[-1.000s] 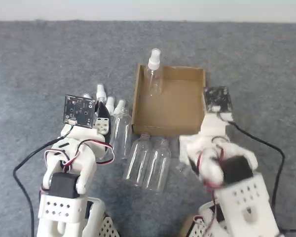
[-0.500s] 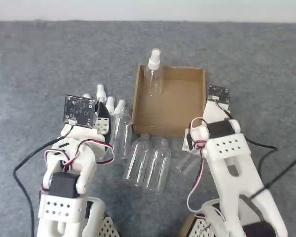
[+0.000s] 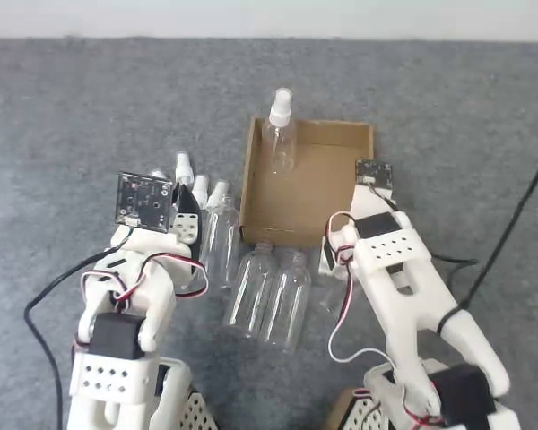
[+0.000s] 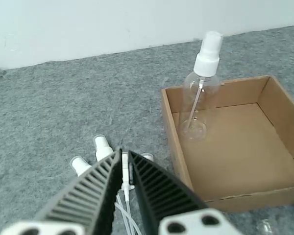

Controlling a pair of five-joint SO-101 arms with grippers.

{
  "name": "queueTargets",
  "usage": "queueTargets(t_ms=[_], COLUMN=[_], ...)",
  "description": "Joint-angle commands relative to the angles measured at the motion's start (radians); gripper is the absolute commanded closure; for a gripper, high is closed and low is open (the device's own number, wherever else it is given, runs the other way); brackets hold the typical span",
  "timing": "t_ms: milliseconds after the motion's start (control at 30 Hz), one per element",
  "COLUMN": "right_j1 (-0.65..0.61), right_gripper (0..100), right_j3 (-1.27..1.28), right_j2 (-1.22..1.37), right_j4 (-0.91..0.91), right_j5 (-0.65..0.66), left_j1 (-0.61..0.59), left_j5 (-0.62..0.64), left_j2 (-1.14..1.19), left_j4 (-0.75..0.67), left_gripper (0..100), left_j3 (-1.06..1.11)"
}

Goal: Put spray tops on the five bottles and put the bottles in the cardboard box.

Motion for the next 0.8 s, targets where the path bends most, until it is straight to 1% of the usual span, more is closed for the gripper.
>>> queueTargets(t_ms=[0, 67, 167, 267, 400, 533, 667, 767], right_j1=[-0.004, 0.018, 0.068, 0.139, 0.242, 0.398, 0.568, 0.690], right_gripper=[71.3, 78.7, 80.2, 85.1, 85.0, 85.1, 86.9, 88.8], right_j3=[0.003, 0.003, 0.003, 0.031, 0.043, 0.035, -0.008, -0.063], right_j2=[0.004, 0.004, 0.004, 0.004, 0.004, 0.004, 0.004, 0.008], right_j4=[-0.012, -0.015, -0.012, -0.021, -0.012, -0.019, -0.021, -0.022], right_j5=[-0.005, 0.012, 0.080, 0.117, 0.178, 0.313, 0.522, 0.658], left_j1=[-0.005, -0.005, -0.005, -0.005, -0.005, -0.005, -0.015, -0.034], left_j5=[0.011, 0.011, 0.011, 0.011, 0.011, 0.011, 0.051, 0.054], left_j2=[0.005, 0.005, 0.005, 0.005, 0.006, 0.006, 0.009, 0.014], left_j4=[-0.032, -0.032, -0.032, -0.032, -0.032, -0.032, -0.021, 0.046], left_gripper=[99, 99, 99, 99, 99, 99, 99, 99], left_j3=[-0.016, -0.016, -0.016, -0.016, -0.016, -0.016, -0.025, -0.081])
